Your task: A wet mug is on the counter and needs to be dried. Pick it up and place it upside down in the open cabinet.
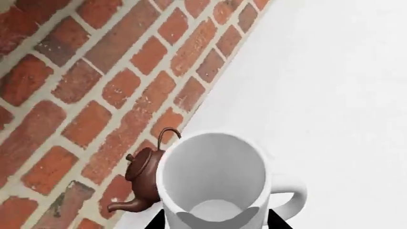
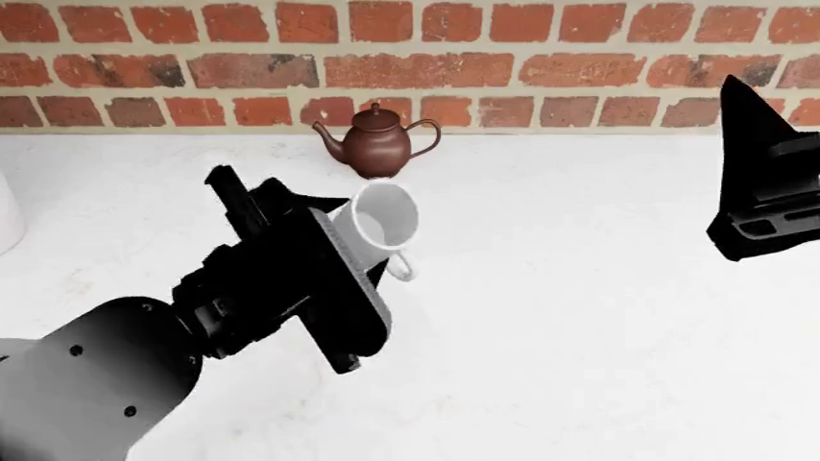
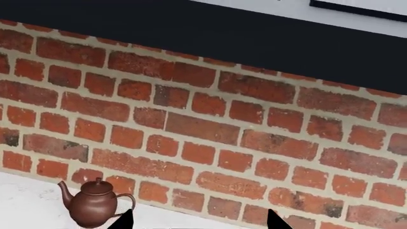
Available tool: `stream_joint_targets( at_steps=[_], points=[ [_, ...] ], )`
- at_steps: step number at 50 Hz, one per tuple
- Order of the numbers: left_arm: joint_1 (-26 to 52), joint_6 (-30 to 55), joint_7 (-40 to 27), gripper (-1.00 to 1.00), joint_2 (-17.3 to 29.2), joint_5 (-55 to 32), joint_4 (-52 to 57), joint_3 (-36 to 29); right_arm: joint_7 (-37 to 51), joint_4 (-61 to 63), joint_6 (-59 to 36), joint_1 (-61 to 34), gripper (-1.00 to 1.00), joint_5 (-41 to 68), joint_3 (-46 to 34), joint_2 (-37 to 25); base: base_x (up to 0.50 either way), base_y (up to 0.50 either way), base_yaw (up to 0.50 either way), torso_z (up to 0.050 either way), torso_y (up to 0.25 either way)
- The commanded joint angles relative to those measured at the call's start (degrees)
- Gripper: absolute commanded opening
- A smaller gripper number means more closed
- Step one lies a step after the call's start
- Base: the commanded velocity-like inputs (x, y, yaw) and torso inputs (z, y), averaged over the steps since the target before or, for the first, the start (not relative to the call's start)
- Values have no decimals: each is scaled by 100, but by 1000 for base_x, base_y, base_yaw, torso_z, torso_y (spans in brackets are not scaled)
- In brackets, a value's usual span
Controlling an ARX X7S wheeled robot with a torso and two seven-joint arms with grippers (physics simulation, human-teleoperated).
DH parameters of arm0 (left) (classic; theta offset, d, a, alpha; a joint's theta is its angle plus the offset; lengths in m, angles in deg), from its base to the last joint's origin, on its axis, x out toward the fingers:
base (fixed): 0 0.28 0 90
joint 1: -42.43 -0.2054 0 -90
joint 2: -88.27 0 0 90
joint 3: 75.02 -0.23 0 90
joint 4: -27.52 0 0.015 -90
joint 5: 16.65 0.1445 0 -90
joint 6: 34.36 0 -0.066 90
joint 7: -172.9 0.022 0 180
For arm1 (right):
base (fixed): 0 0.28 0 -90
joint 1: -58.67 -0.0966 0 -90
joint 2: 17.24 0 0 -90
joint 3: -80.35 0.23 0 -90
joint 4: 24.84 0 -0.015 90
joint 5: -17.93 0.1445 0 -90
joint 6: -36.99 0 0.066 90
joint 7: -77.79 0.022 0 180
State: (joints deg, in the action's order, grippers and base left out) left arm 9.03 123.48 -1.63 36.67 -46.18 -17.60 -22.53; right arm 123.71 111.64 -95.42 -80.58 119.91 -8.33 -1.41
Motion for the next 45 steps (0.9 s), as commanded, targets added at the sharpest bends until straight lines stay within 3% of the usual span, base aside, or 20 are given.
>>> stream_joint_targets(
  at_steps=[1, 10, 19, 25, 28, 34, 39, 45],
  points=[
    [1677, 567, -1225, -100, 681, 1961, 843, -2352, -445, -491, -391, -888, 100, 447, -300, -329, 0, 0, 0, 0, 0],
    [2892, 576, -1243, -100, 1096, 3139, 1332, -4394, -631, -721, -1203, -2198, 100, 638, -957, -133, 0, 0, 0, 0, 1],
    [3451, 592, -1002, -100, 1137, 3775, 1504, -5128, -631, -776, -1196, -2222, 100, 648, -963, -78, 0, 0, 0, 0, 0],
    [3716, 653, -337, -100, 1044, 5040, 1502, -5909, -886, -899, -1471, -2428, 100, 739, -1126, -5, 0, 0, 0, 0, 0],
    [4082, 583, -140, -100, 1019, 5379, 1431, -6304, -875, -1127, -1857, -3008, 100, 888, -1431, 209, 0, 0, 0, 0, 0],
    [4635, 16, 250, -100, 1114, 5046, 1103, -5748, -851, -1388, -2190, -3579, 100, 1156, -1742, 476, 0, 0, 0, 0, 0],
    [5023, -370, 365, -100, 1241, 5470, 874, -6229, -1020, -1538, -2202, -3686, 100, 1372, -1735, 503, 0, 0, 0, 0, 2],
    [5229, -575, 432, -100, 1255, 5604, 667, -6323, -1193, -1937, -2446, -4187, 100, 1564, -1931, 762, 0, 0, 0, 0, 0]
  ],
)
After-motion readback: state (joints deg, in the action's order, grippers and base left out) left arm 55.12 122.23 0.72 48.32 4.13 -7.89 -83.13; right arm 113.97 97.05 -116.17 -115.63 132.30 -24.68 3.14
